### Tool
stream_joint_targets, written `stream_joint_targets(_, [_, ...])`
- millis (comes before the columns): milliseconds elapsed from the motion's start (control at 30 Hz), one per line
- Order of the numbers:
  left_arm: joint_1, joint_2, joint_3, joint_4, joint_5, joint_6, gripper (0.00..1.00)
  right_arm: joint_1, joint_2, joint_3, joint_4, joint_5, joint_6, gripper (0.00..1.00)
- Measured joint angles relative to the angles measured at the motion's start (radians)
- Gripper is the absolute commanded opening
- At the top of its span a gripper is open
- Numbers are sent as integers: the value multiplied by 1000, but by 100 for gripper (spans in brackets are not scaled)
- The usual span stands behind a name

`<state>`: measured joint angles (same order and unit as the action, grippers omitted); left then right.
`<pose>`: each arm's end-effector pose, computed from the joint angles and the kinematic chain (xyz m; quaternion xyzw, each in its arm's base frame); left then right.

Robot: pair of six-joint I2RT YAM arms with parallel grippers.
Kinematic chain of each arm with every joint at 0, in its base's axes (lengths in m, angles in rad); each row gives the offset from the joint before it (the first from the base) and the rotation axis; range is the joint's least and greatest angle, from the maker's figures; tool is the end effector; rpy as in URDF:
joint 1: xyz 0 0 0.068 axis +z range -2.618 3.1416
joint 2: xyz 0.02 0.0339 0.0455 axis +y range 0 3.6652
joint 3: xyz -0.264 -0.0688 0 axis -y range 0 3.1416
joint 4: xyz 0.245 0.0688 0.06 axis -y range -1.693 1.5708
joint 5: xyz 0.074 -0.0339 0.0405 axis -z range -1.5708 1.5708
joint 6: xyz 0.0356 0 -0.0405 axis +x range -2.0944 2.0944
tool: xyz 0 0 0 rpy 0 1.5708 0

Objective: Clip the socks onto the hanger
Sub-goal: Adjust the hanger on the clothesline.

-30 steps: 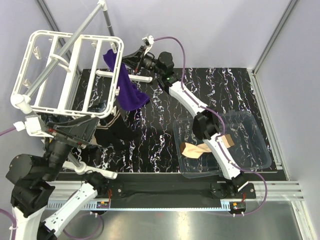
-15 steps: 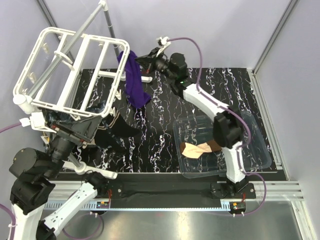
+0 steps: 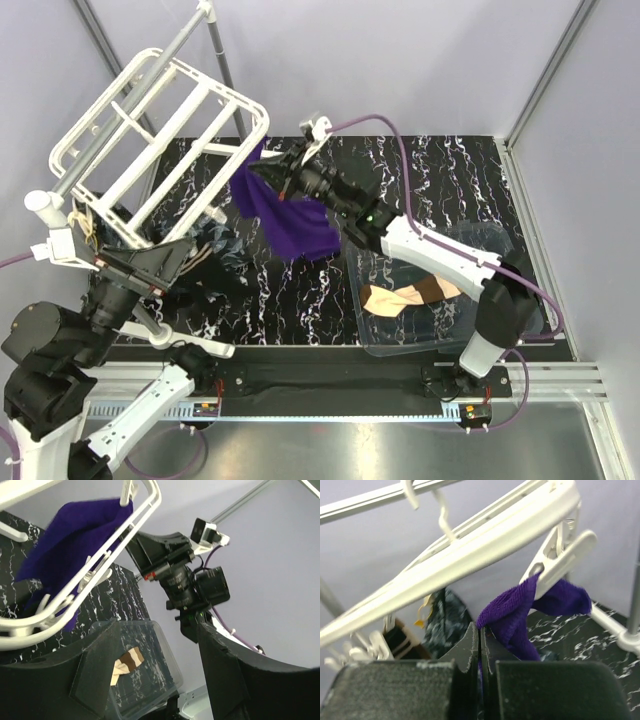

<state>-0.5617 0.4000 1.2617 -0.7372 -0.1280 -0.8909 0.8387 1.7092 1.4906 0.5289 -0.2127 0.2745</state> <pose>0.0018 0.0042 0.4549 -0.1555 0.6436 -0.4652 0.5875 0.2699 0.3116 0.4136 -0.2455 0.5390 0.4775 0.6490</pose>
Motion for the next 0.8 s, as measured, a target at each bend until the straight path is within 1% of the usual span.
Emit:
stream_joint_targets(100, [0,-15,2,-39,-27,-23,67,57,-42,-63,-1,35,-3,0])
stream_joint_targets(267, [0,-67,2,-95,-90,-38,67,96,-66,-129,0,79,2,0])
stream_joint_targets(367, [0,-79,2,-113,-116,-38,66,125,-66,-143,-1,104,1,0])
stream_joint_targets(433, [0,-79,1,-128,-133,-34,63,144,-66,-148,-2,116,1,0])
stream_joint_targets(533, [0,-79,1,-154,-172,-24,63,157,-66,-149,-12,126,0,6])
stream_joint_targets(667, [0,-80,-22,-151,-228,-5,63,157,-67,-148,-44,145,-16,6])
stream_joint_targets(800, [0,-80,-76,-122,-269,15,62,157,-67,-148,-69,149,-29,8])
